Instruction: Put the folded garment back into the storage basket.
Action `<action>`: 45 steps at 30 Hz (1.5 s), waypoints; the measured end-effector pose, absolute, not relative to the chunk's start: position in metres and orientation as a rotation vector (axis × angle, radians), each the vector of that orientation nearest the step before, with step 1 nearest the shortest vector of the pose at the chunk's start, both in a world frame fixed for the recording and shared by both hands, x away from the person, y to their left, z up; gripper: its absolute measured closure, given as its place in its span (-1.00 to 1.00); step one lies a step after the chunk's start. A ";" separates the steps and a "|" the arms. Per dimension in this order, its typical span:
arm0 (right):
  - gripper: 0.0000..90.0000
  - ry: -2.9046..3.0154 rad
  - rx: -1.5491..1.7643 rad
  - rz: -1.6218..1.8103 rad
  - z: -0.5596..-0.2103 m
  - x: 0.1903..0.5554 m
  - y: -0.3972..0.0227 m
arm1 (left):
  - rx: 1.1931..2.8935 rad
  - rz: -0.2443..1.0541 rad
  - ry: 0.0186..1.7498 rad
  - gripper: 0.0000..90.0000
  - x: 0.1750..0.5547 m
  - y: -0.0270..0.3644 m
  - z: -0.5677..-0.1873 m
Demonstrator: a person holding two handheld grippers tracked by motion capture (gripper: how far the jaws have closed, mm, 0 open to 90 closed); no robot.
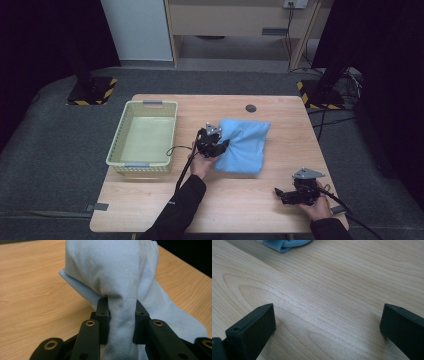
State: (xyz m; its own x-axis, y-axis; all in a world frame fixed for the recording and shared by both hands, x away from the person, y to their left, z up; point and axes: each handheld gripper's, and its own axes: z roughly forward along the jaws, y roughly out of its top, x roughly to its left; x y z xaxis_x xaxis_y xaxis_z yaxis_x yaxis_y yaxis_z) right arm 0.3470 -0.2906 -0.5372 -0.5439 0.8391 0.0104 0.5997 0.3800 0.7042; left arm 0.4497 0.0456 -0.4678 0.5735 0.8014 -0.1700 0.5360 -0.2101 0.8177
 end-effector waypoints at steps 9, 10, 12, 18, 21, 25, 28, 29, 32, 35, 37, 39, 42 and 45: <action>-0.99 2.296 1.254 0.953 -0.537 0.347 -0.291 | 1.905 0.377 1.021 0.62 0.439 0.051 -0.444; -0.99 2.296 1.254 0.953 -0.537 0.347 -0.291 | 1.906 0.381 1.017 0.62 0.438 0.052 -0.441; -0.99 2.296 1.254 0.953 -0.537 0.347 -0.291 | 1.910 0.390 1.012 0.62 0.436 0.055 -0.437; -0.99 2.296 1.254 0.953 -0.537 0.347 -0.291 | 1.908 0.407 1.020 0.62 0.431 0.070 -0.425; -0.99 2.296 1.254 0.953 -0.537 0.347 -0.291 | 1.902 0.417 1.028 0.62 0.428 0.079 -0.419; -0.99 2.296 1.254 0.953 -0.537 0.347 -0.291 | 1.893 0.432 1.030 0.62 0.422 0.091 -0.410; -0.99 2.296 1.254 0.953 -0.537 0.347 -0.291 | 1.894 0.447 1.025 0.62 0.417 0.100 -0.403; -0.99 2.296 1.254 0.953 -0.537 0.347 -0.291 | 1.890 0.449 1.026 0.62 0.414 0.103 -0.401; -0.99 2.296 1.254 0.953 -0.537 0.347 -0.291 | 1.883 0.453 1.023 0.61 0.409 0.110 -0.397; -0.99 2.295 1.254 0.954 -0.537 0.347 -0.291 | 1.884 0.463 1.016 0.62 0.403 0.117 -0.393; -0.99 2.296 1.254 0.953 -0.537 0.347 -0.291 | 1.877 0.470 1.011 0.62 0.400 0.121 -0.390; -0.99 2.296 1.255 0.953 -0.537 0.347 -0.291 | 1.868 0.472 1.008 0.62 0.397 0.124 -0.388; -0.99 2.295 1.254 0.953 -0.537 0.347 -0.291 | 1.860 0.471 1.005 0.62 0.395 0.128 -0.387; -0.99 2.295 1.254 0.953 -0.537 0.347 -0.291 | 1.854 0.475 1.006 0.62 0.393 0.133 -0.386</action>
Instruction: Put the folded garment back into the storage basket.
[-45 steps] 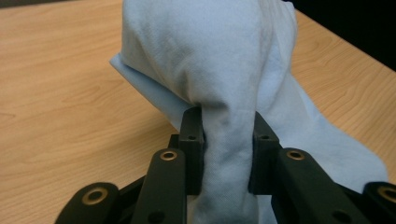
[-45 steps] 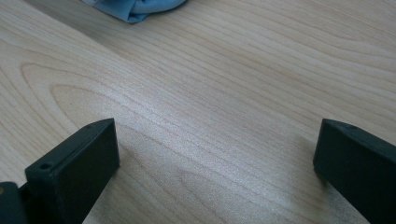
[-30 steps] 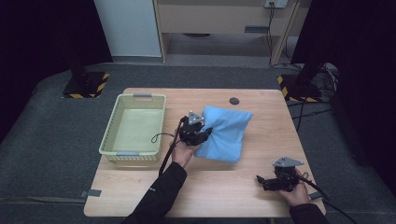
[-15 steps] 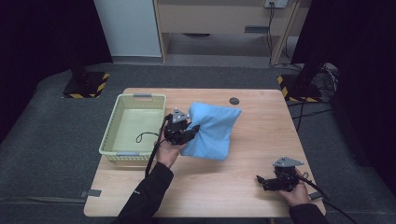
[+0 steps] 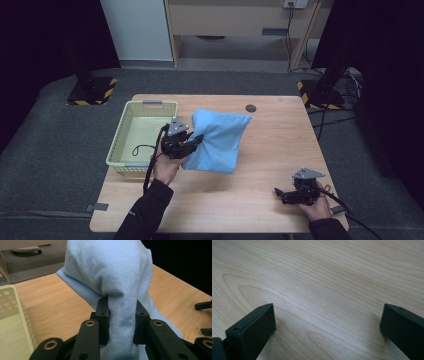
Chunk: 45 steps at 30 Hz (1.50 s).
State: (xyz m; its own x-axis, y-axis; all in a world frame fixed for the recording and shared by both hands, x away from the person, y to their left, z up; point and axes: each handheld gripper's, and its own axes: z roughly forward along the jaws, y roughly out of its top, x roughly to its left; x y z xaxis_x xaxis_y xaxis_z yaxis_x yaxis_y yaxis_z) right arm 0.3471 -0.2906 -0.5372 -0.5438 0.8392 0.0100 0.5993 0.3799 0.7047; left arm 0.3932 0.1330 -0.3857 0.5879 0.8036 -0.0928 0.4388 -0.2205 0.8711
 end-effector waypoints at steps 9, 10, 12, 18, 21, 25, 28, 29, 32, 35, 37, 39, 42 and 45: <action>-0.99 2.295 1.255 0.953 -0.537 0.347 -0.291 | 1.853 0.483 1.019 0.61 0.393 0.144 -0.385; -0.99 2.295 1.255 0.953 -0.537 0.347 -0.291 | 1.852 0.484 1.022 0.61 0.393 0.146 -0.385; -0.99 2.295 1.255 0.954 -0.537 0.347 -0.291 | 1.849 0.485 1.028 0.61 0.392 0.149 -0.385; -0.99 2.295 1.254 0.953 -0.537 0.347 -0.291 | 1.836 0.492 1.042 0.61 0.392 0.159 -0.383; -0.99 2.295 1.254 0.953 -0.537 0.347 -0.291 | 1.827 0.496 1.049 0.61 0.391 0.165 -0.381; -0.99 2.295 1.254 0.953 -0.537 0.347 -0.291 | 1.807 0.518 1.064 0.61 0.391 0.174 -0.377; -0.99 2.295 1.254 0.953 -0.537 0.347 -0.291 | 1.798 0.531 1.073 0.61 0.390 0.180 -0.374; -0.99 2.295 1.254 0.953 -0.537 0.347 -0.291 | 1.796 0.533 1.075 0.61 0.390 0.182 -0.374; -0.99 2.295 1.254 0.953 -0.537 0.347 -0.291 | 1.786 0.540 1.084 0.61 0.391 0.188 -0.371; -0.99 2.295 1.255 0.954 -0.537 0.347 -0.291 | 1.772 0.549 1.098 0.61 0.391 0.194 -0.369; -0.99 2.295 1.254 0.954 -0.537 0.347 -0.291 | 1.766 0.553 1.106 0.61 0.391 0.198 -0.368; -0.99 2.295 1.254 0.954 -0.537 0.347 -0.291 | 1.760 0.558 1.113 0.61 0.392 0.203 -0.366; -0.99 2.295 1.255 0.954 -0.537 0.347 -0.291 | 1.747 0.564 1.125 0.61 0.392 0.210 -0.364; -0.99 2.295 1.254 0.954 -0.537 0.347 -0.291 | 1.740 0.577 1.138 0.61 0.393 0.217 -0.362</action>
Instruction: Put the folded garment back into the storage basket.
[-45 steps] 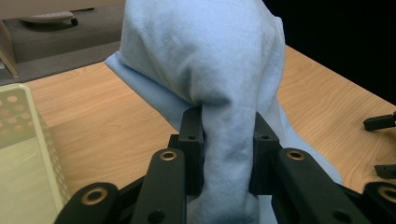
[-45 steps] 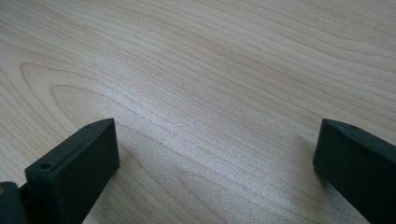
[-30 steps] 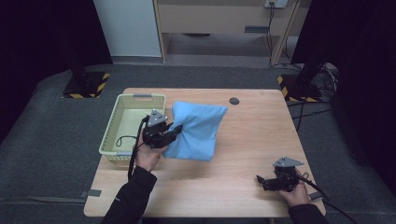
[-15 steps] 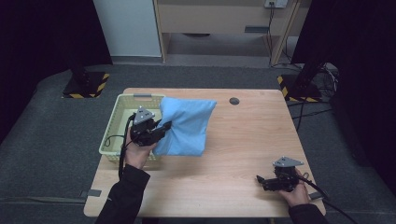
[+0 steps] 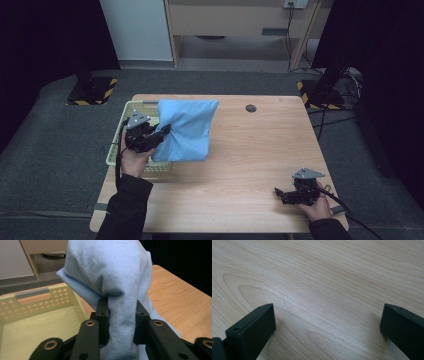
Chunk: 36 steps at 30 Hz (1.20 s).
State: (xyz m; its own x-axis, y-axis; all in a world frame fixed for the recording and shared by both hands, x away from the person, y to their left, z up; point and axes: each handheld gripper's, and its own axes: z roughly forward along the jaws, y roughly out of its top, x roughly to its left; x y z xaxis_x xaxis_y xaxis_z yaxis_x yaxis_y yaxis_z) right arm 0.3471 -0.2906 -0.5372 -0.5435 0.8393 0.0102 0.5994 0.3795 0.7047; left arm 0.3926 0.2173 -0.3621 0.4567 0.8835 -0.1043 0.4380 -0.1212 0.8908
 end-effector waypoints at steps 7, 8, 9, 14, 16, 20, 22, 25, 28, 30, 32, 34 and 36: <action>-0.99 2.295 1.255 0.954 -0.537 0.347 -0.291 | 1.726 0.608 1.175 0.61 0.395 0.233 -0.360; -0.99 2.294 1.255 0.954 -0.537 0.347 -0.291 | 1.723 0.609 1.180 0.61 0.395 0.236 -0.359; -0.99 2.295 1.255 0.954 -0.537 0.347 -0.291 | 1.719 0.609 1.184 0.61 0.396 0.238 -0.359; -0.99 2.295 1.255 0.954 -0.537 0.347 -0.291 | 1.701 0.611 1.206 0.61 0.396 0.249 -0.357; -0.99 2.295 1.254 0.954 -0.537 0.347 -0.291 | 1.692 0.612 1.213 0.61 0.396 0.253 -0.356; -0.99 2.295 1.255 0.954 -0.537 0.347 -0.291 | 1.677 0.611 1.223 0.61 0.395 0.261 -0.354; -0.99 2.295 1.254 0.953 -0.537 0.347 -0.291 | 1.668 0.615 1.230 0.61 0.395 0.265 -0.352; -0.99 2.295 1.254 0.953 -0.537 0.347 -0.291 | 1.664 0.628 1.238 0.61 0.394 0.271 -0.351; -0.99 2.295 1.255 0.953 -0.537 0.347 -0.291 | 1.655 0.634 1.245 0.61 0.393 0.276 -0.349; -0.99 2.295 1.255 0.953 -0.537 0.347 -0.291 | 1.648 0.635 1.249 0.61 0.392 0.279 -0.348; -0.99 2.295 1.254 0.953 -0.537 0.347 -0.291 | 1.644 0.639 1.254 0.61 0.392 0.282 -0.347; -0.99 2.295 1.255 0.953 -0.537 0.347 -0.291 | 1.637 0.643 1.262 0.61 0.392 0.285 -0.347; -0.99 2.295 1.254 0.953 -0.537 0.347 -0.291 | 1.632 0.642 1.266 0.61 0.391 0.289 -0.347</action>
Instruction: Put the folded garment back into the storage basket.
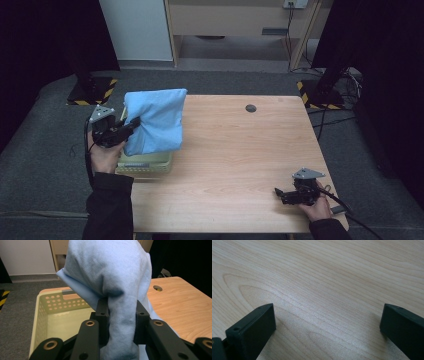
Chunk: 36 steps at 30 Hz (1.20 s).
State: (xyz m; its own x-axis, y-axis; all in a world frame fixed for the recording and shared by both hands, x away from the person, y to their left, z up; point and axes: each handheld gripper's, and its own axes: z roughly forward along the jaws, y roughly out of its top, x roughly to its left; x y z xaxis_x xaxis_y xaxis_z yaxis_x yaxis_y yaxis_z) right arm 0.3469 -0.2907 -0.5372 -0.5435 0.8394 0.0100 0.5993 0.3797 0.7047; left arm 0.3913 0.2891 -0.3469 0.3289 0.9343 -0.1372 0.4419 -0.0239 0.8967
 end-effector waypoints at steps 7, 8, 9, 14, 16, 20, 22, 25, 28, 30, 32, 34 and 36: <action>-0.99 2.295 1.256 0.953 -0.537 0.347 -0.291 | 1.623 0.651 1.295 0.61 0.391 0.301 -0.348; -0.99 2.295 1.256 0.953 -0.537 0.347 -0.291 | 1.621 0.652 1.300 0.61 0.392 0.303 -0.348; -0.99 2.295 1.256 0.954 -0.537 0.347 -0.291 | 1.621 0.653 1.303 0.61 0.392 0.304 -0.349; -0.99 2.295 1.256 0.953 -0.537 0.347 -0.291 | 1.626 0.668 1.334 0.61 0.394 0.310 -0.352; -0.99 2.295 1.256 0.953 -0.537 0.347 -0.291 | 1.628 0.663 1.343 0.61 0.395 0.312 -0.354; -0.99 2.295 1.256 0.953 -0.537 0.347 -0.291 | 1.639 0.654 1.358 0.61 0.398 0.315 -0.358; -0.99 2.295 1.256 0.953 -0.537 0.347 -0.291 | 1.645 0.650 1.366 0.61 0.399 0.317 -0.361; -0.99 2.295 1.256 0.953 -0.537 0.347 -0.291 | 1.654 0.638 1.379 0.61 0.402 0.319 -0.365; -0.99 2.295 1.256 0.953 -0.537 0.347 -0.291 | 1.668 0.631 1.388 0.61 0.406 0.318 -0.370; -0.99 2.295 1.256 0.953 -0.537 0.347 -0.291 | 1.679 0.630 1.394 0.61 0.408 0.318 -0.372; -0.99 2.295 1.255 0.953 -0.537 0.347 -0.291 | 1.688 0.631 1.401 0.61 0.410 0.317 -0.375; -0.99 2.295 1.256 0.953 -0.537 0.347 -0.291 | 1.697 0.628 1.407 0.61 0.412 0.317 -0.378; -0.99 2.295 1.256 0.953 -0.537 0.347 -0.291 | 1.703 0.626 1.411 0.61 0.414 0.317 -0.381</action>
State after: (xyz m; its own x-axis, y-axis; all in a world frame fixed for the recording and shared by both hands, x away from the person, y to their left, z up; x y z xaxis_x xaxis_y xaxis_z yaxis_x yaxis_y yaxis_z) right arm 0.3467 -0.2908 -0.5372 -0.5429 0.8397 0.0107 0.6002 0.3791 0.7044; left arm 0.4136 0.3173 -0.3813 0.2490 0.9608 -0.1221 0.5543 -0.0379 0.8315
